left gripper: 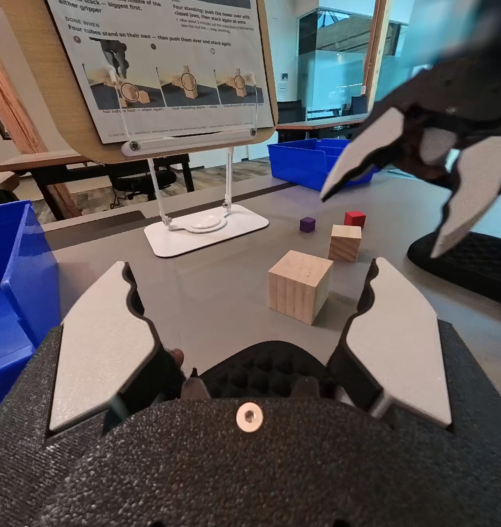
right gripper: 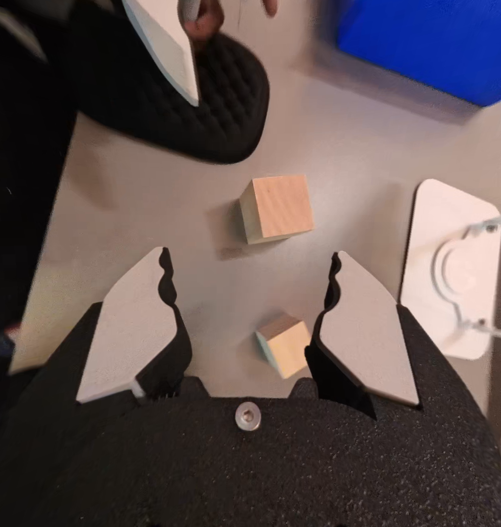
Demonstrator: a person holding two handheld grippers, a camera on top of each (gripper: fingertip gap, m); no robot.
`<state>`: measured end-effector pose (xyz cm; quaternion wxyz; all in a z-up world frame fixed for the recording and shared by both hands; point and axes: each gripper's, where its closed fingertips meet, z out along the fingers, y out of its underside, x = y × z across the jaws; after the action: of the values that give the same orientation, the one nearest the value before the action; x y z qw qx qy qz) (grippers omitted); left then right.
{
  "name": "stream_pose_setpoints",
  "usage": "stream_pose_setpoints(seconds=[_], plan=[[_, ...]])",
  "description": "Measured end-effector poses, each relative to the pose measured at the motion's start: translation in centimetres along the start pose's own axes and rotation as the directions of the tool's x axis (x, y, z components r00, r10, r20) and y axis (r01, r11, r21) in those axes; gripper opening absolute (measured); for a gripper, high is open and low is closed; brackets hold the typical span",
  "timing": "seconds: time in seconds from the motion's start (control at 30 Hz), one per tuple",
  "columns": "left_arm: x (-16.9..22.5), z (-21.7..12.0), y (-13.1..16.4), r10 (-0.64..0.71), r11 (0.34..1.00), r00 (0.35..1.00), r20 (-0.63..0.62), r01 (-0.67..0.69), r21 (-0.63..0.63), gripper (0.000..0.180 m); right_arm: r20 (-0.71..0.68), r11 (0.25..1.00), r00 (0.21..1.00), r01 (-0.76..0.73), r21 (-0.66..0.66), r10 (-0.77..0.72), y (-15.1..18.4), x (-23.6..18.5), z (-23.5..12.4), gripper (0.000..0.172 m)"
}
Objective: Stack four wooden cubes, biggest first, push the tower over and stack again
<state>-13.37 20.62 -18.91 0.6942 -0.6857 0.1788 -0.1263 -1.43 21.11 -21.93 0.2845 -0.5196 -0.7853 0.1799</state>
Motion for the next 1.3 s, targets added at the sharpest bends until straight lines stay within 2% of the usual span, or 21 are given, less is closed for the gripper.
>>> stream_pose_setpoints(seconds=[0.07,0.17,0.3,0.47,0.53,0.6,0.73,0.93,1.07,1.17,1.3], plan=[[0.0,-0.1,-0.1,0.004,1.000,1.000,0.000,-0.004,0.007,0.146,0.082,0.990,0.993,0.094,-0.102,-0.086,-0.6,1.1,1.1,0.093],[0.0,-0.1,-0.1,-0.007,1.000,1.000,-0.007,0.007,0.007,0.146,0.201,0.965,0.967,0.191,-0.179,-0.154,-1.4,2.2,3.0,0.074],[0.1,-0.1,0.0,-0.015,1.000,1.000,-0.020,0.015,0.008,0.146,0.286,0.926,0.940,0.265,-0.269,-0.185,-1.0,3.1,5.1,0.077],[0.1,-0.1,-0.1,-0.013,1.000,1.000,-0.018,0.014,0.014,0.146,0.354,0.900,0.924,0.269,-0.344,-0.141,0.1,2.7,6.9,0.077],[0.1,-0.1,-0.1,-0.015,1.000,1.000,-0.021,0.015,0.012,0.146,0.364,0.889,0.922,0.271,-0.369,-0.130,0.8,2.5,7.5,0.074],[0.1,-0.1,-0.1,-0.017,1.000,1.000,-0.023,0.018,0.013,0.146,0.376,0.881,0.920,0.265,-0.392,-0.110,1.3,2.2,8.0,0.062],[0.2,-0.1,-0.1,-0.025,1.000,0.999,-0.030,0.025,0.013,0.146,0.394,0.867,0.912,0.284,-0.410,-0.112,1.6,2.3,8.1,0.060],[0.1,-0.2,-0.1,-0.031,0.999,0.999,-0.031,0.032,0.017,0.146,0.381,0.864,0.908,0.325,-0.385,-0.172,0.1,3.8,7.7,0.060],[0.1,-0.2,-0.2,-0.033,0.999,0.999,-0.028,0.033,0.022,0.146,0.347,0.884,0.923,0.295,-0.363,-0.165,-1.6,5.3,7.9,0.060],[0.0,-0.2,-0.2,-0.032,0.999,0.999,-0.023,0.032,0.021,0.146,0.285,0.903,0.952,0.214,-0.373,-0.108,-2.6,6.6,8.3,0.060],[-0.1,-0.2,-0.2,-0.033,0.999,0.999,-0.015,0.034,0.022,0.146,0.150,0.916,0.987,0.013,-0.402,0.052,-3.7,8.3,8.8,0.060]])
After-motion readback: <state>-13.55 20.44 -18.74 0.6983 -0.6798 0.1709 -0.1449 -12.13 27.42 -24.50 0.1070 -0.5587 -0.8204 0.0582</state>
